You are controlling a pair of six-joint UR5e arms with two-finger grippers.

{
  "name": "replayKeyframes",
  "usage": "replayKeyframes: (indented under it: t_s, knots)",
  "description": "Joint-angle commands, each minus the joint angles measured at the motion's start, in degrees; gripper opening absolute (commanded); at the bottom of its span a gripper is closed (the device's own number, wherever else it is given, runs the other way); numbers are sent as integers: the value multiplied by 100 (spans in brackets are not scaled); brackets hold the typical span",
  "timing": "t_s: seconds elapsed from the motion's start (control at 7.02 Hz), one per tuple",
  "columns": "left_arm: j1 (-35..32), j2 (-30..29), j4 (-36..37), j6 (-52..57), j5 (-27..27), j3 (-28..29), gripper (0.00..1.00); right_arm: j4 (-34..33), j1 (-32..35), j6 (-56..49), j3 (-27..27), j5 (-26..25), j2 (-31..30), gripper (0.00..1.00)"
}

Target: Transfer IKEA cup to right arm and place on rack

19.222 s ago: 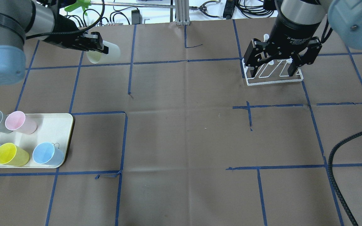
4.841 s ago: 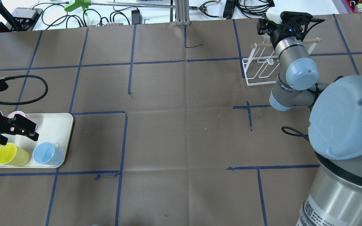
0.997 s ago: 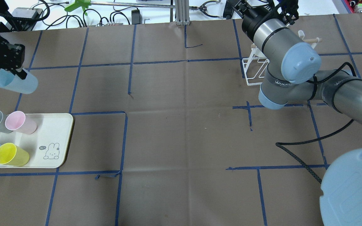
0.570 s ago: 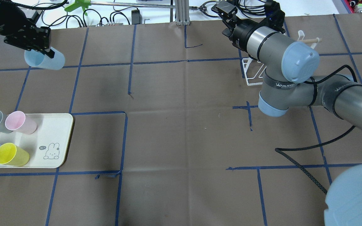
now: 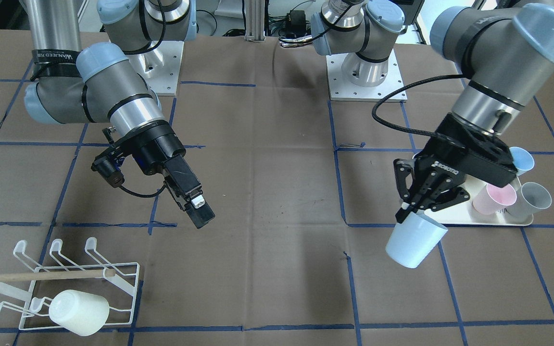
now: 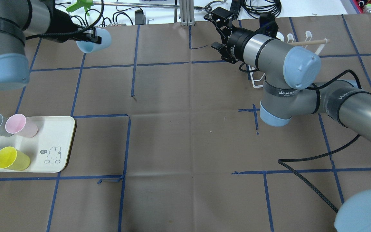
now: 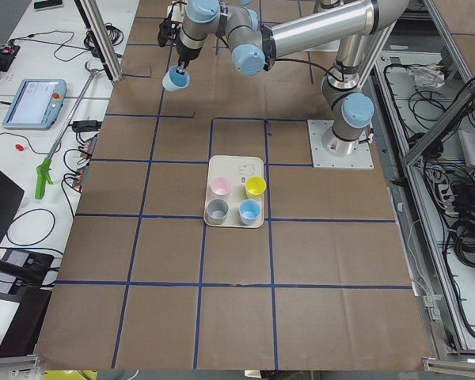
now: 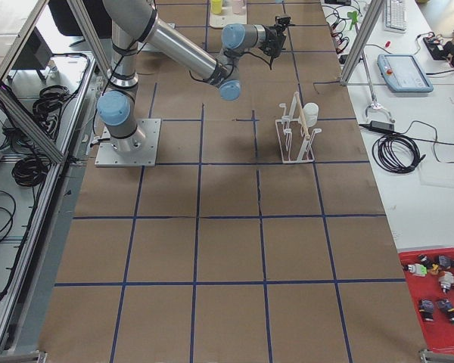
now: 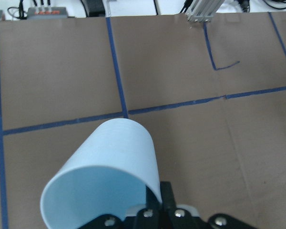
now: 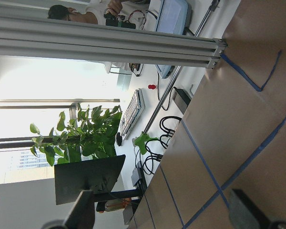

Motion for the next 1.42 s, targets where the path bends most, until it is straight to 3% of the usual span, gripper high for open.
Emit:
replayKeyframes:
  t_s: [0.0, 0.28, 0.57, 0.85, 1.14, 1.28]
  knots:
    - [-469, 18, 2564, -50, -420, -1203, 0, -14, 150, 62, 116, 27, -41, 100]
    - [-506, -122, 4836, -77, -1095, -2295, 0, -23, 159, 115, 116, -43, -41, 100]
    - [-523, -184, 5835, -251, -1491, -2695, 0, -49, 159, 124, 142, -53, -32, 99]
    - [-706, -167, 5849, -813, -1416, -2634, 0, -93, 159, 194, 239, -70, -15, 99]
    - [-1180, -202, 5613, -955, -609, -2607, 0, -102, 299, 746, 222, -70, -6, 99]
    - [-1252, -228, 5611, -982, -615, -2590, 0, -154, 413, 748, 222, -122, 20, 99]
